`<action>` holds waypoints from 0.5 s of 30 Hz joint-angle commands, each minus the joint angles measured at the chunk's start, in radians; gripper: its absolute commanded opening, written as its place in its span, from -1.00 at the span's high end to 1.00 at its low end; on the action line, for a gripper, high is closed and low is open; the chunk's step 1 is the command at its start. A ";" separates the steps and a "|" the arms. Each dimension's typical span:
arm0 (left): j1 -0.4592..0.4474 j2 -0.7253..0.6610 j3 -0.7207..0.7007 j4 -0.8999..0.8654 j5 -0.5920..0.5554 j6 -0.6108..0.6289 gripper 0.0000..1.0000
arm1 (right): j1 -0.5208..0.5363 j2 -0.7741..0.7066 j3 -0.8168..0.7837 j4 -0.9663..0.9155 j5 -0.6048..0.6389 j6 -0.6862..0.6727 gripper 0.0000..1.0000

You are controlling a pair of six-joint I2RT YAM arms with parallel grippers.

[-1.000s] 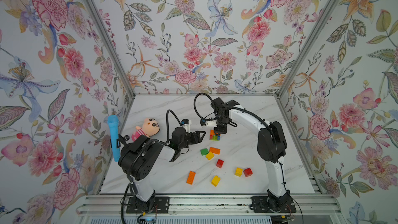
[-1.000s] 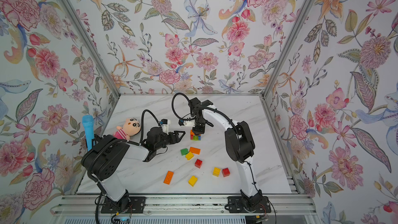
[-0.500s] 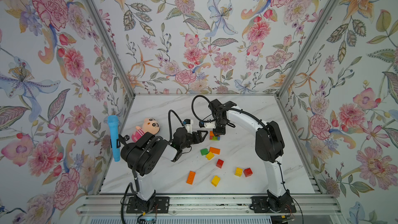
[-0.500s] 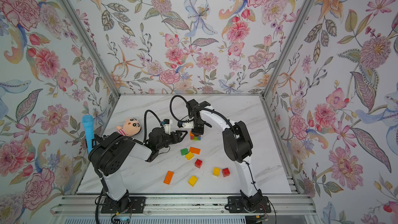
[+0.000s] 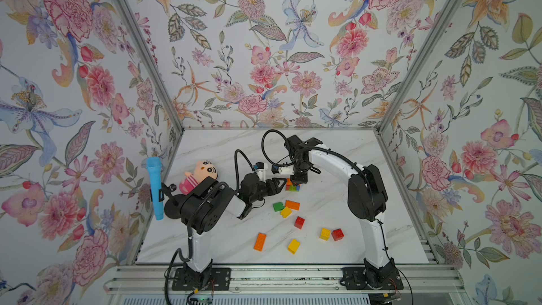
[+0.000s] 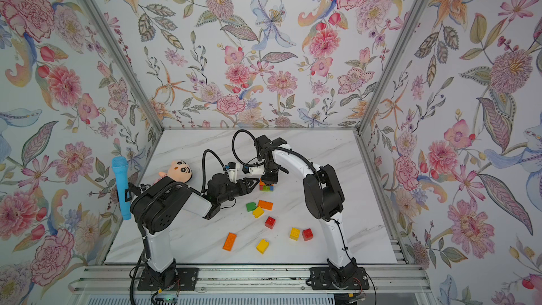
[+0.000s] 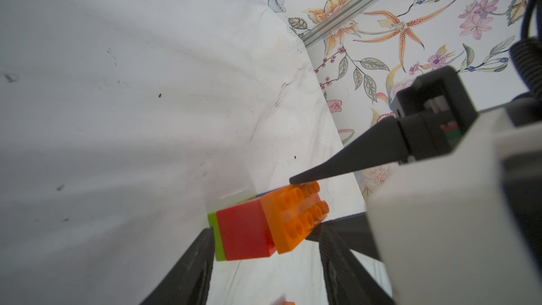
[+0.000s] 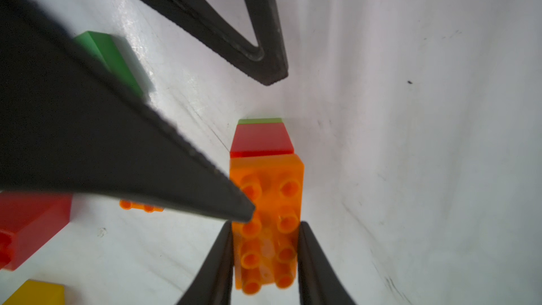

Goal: Assemble the letter p with lego
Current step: Assemble the lego brick with the lego brick.

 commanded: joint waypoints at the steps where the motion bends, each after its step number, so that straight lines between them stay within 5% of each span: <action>1: -0.011 0.034 0.019 0.037 0.018 -0.013 -0.16 | -0.005 -0.002 -0.027 -0.005 0.010 -0.016 0.58; 15: -0.025 0.080 0.031 0.087 0.023 -0.037 -0.13 | 0.004 -0.001 -0.079 0.038 0.003 -0.006 0.55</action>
